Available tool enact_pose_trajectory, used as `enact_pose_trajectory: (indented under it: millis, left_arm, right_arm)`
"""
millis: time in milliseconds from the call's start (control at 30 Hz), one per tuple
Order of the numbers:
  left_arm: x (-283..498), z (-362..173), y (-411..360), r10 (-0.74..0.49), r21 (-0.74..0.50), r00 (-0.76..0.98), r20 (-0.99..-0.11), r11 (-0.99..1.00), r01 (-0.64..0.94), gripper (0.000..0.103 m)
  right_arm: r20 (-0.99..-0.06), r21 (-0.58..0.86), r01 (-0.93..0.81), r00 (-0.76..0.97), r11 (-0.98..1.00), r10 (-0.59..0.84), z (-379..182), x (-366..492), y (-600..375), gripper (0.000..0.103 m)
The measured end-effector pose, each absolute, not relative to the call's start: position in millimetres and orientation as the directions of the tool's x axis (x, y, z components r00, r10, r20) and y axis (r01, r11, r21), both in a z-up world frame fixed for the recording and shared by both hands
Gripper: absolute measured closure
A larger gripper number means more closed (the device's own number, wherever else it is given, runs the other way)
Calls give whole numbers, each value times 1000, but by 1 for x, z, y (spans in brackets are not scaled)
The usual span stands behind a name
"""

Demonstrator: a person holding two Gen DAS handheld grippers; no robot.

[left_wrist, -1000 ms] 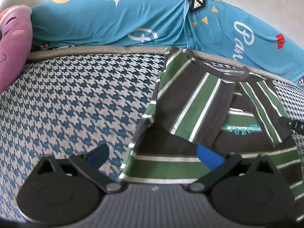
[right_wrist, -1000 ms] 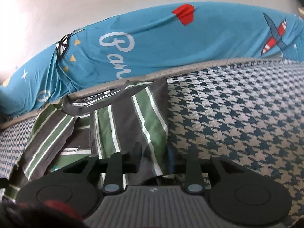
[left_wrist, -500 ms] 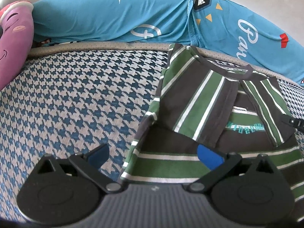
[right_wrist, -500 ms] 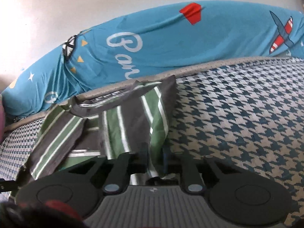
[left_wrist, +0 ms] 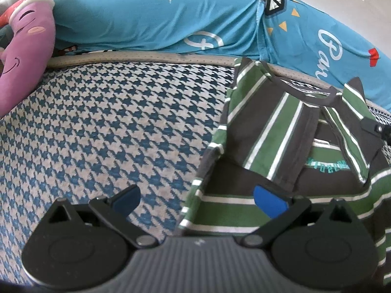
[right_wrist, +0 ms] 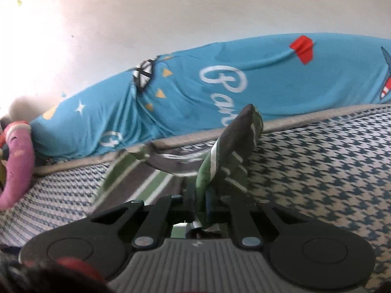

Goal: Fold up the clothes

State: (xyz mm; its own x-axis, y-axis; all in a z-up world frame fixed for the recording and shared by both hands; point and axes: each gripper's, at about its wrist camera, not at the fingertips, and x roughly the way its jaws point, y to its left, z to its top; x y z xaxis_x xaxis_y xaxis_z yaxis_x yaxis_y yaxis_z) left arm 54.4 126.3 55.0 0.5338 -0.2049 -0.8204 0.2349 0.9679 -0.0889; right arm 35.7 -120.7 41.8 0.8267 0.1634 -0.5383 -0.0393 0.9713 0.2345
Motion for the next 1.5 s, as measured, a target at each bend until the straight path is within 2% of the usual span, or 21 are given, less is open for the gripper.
enact_pose_trajectory:
  millis: [300, 533, 667, 900, 1167, 1500]
  left_arm:
    - [57, 61, 151, -204, -117, 545, -813, 975, 191, 0]
    - [63, 60, 175, -179, -117, 546, -818, 982, 145, 0]
    - [65, 60, 183, -189, -142, 536, -823, 982, 128, 0]
    - [68, 65, 186, -199, -154, 540, -818, 980, 128, 0]
    - [64, 67, 183, -205, -154, 542, -815, 978, 138, 0]
    - [64, 65, 176, -196, -127, 536, -821, 978, 164, 0]
  right_arm:
    - [-484, 279, -170, 825, 945, 291, 47, 43, -55, 93]
    - [-520, 266, -311, 750, 912, 407, 14, 50, 4, 93]
    - [-543, 271, -318, 729, 908, 417, 1, 55, 19, 89]
    - [-521, 326, -334, 717, 884, 463, 6, 51, 12, 73]
    - [-513, 316, -347, 721, 883, 467, 29, 38, -9, 72]
    - [-574, 246, -375, 686, 894, 446, 25, 20, -30, 61]
